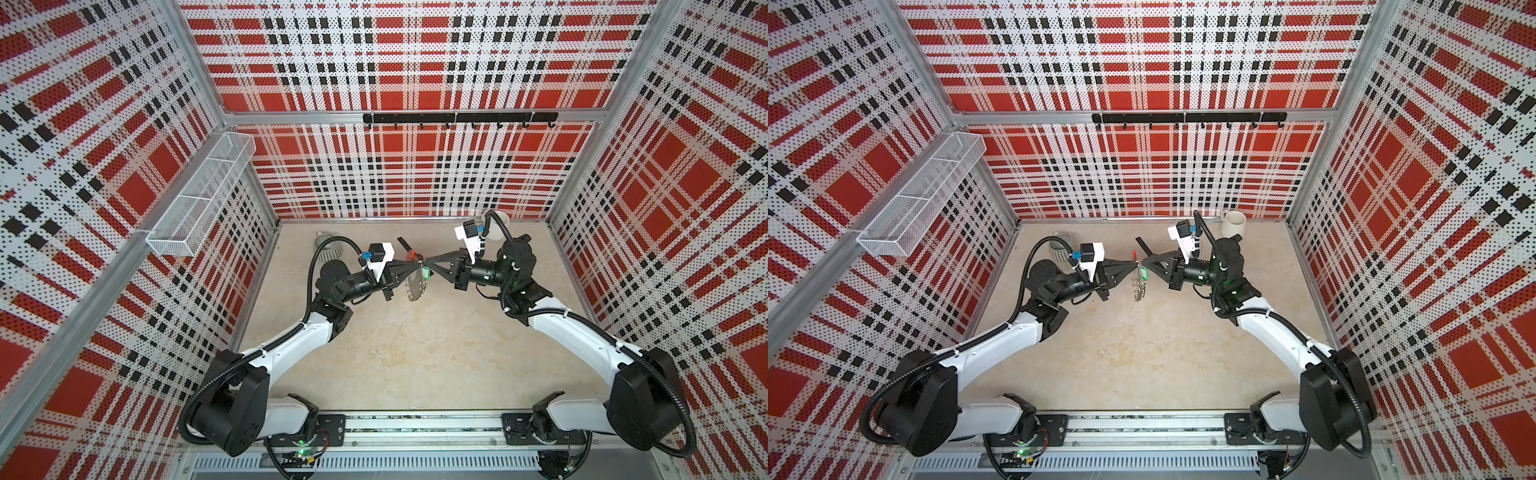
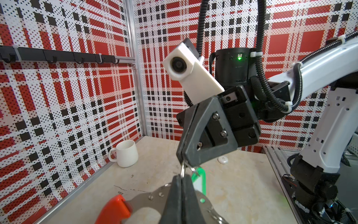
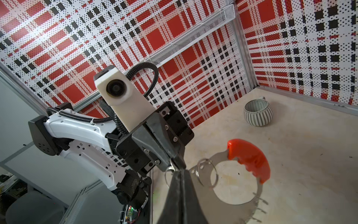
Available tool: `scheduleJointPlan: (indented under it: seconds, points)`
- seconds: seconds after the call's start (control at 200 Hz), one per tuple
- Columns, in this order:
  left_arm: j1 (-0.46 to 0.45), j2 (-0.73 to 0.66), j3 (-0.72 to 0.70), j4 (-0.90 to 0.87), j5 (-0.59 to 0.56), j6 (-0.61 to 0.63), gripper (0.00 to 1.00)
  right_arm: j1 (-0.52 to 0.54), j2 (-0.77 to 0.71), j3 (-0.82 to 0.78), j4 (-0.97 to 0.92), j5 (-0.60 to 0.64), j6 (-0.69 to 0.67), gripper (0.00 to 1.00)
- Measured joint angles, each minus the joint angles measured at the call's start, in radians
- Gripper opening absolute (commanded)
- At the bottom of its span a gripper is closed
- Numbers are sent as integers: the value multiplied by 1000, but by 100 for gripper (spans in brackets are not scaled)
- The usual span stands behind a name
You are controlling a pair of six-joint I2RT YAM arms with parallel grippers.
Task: Attach keys to a key ring
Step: Insert the key into the keyring.
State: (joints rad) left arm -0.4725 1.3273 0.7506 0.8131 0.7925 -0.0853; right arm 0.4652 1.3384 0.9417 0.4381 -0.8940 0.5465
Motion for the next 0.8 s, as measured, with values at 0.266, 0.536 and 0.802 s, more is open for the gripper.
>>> scheduleJointPlan:
  seconds: [0.266, 0.536, 0.802]
  points:
    - [0, 0, 0, -1, -11, 0, 0, 1, -5, 41, -109, 32, -68, 0]
    - [-19, 0, 0, 45, -35, -2, 0, 4, -5, 73, -293, 117, -138, 0]
    - [-28, 12, -16, 126, -52, -42, 0, 4, -11, 66, -341, 180, -150, 17]
